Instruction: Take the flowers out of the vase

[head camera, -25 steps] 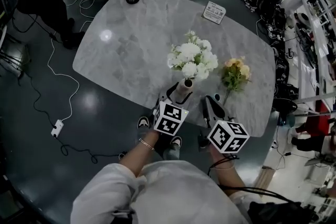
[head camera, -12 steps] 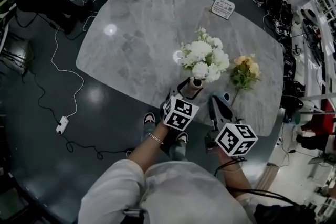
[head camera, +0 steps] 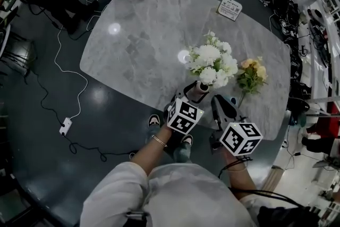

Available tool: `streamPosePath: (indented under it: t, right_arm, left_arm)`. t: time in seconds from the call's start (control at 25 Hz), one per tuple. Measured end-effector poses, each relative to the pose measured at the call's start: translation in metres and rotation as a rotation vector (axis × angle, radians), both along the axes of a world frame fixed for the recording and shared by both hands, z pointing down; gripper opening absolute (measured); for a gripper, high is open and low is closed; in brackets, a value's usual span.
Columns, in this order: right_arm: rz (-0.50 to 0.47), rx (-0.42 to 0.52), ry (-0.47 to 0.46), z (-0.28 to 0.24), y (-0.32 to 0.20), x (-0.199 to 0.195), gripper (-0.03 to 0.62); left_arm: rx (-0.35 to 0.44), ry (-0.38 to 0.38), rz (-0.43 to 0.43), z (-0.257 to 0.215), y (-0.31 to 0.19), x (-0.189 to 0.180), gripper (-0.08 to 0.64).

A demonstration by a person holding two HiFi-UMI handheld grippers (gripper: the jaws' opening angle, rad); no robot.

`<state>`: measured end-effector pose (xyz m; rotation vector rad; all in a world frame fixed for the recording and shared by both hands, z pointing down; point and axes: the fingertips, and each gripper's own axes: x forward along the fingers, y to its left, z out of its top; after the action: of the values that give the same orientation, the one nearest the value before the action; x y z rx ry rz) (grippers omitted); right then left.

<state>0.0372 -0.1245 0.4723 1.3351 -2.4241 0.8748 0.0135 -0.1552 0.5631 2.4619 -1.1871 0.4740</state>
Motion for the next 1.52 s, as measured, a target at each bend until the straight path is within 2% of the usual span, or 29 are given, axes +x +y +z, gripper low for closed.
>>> streamPosePath:
  t: [0.12,0.56,1.04,1.44,1.52]
  right_arm:
    - [-0.018,0.002,0.011,0.002,-0.007,-0.006,0.016]
    - [-0.096,-0.033,0.064,0.018,-0.024,-0.028,0.123]
    - [-0.158,-0.032,0.135,0.034,-0.045,-0.041,0.126]
    - [-0.176,-0.021,0.130,0.034,-0.053,-0.047,0.122]
    - [-0.181,-0.021,0.123,0.033,-0.053,-0.048,0.106]
  left_arm:
    - [0.003,-0.005,0.006,0.000,-0.001,0.000,0.247]
    - [0.008,-0.011,0.025,-0.001,0.001,-0.001,0.247]
    - [0.010,-0.008,0.025,0.001,0.001,0.000,0.247]
    - [0.010,-0.005,0.029,0.000,0.002,-0.002,0.247]
    - [0.011,-0.005,0.027,-0.001,0.002,-0.002,0.247]
